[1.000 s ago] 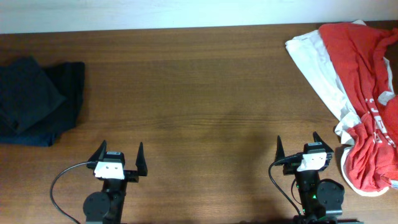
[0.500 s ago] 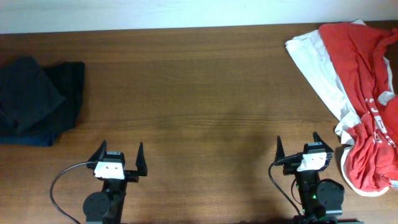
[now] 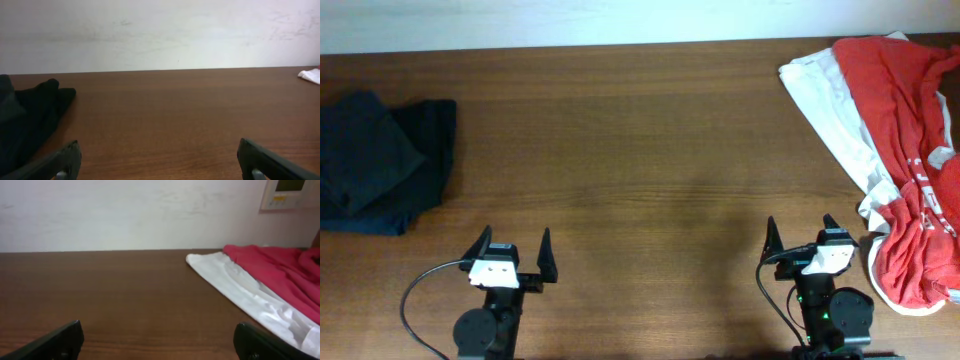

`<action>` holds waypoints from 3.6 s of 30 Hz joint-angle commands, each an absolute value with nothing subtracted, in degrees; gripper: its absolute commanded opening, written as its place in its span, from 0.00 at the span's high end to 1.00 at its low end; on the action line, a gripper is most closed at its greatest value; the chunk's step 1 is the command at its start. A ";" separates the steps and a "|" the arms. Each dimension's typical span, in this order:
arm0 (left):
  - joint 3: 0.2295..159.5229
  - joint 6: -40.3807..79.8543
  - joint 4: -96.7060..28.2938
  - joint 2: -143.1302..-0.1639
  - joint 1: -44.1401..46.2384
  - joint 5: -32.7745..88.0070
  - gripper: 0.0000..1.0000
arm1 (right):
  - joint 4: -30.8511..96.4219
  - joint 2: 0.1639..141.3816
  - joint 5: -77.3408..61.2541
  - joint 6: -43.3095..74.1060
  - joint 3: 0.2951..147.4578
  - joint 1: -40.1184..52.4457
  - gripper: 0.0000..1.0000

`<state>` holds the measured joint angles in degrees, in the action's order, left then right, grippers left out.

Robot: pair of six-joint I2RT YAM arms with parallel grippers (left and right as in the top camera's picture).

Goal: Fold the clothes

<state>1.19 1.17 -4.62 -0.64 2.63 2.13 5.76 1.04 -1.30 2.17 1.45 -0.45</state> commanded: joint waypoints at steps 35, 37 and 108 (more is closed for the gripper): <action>58.04 2.37 -36.29 -68.58 2.96 5.17 0.01 | 43.79 98.39 8.67 2.48 60.97 -33.58 0.49; 58.04 2.37 -36.32 -68.58 2.96 5.17 0.01 | 42.94 99.74 9.65 2.81 60.97 -33.56 0.52; 58.02 3.07 -30.13 -92.25 19.90 27.70 0.01 | 96.68 104.47 -6.85 -2.85 127.31 -7.88 0.01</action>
<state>57.23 2.17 -33.41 -86.65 15.73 23.51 95.57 104.97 -7.70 -3.20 127.13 -5.17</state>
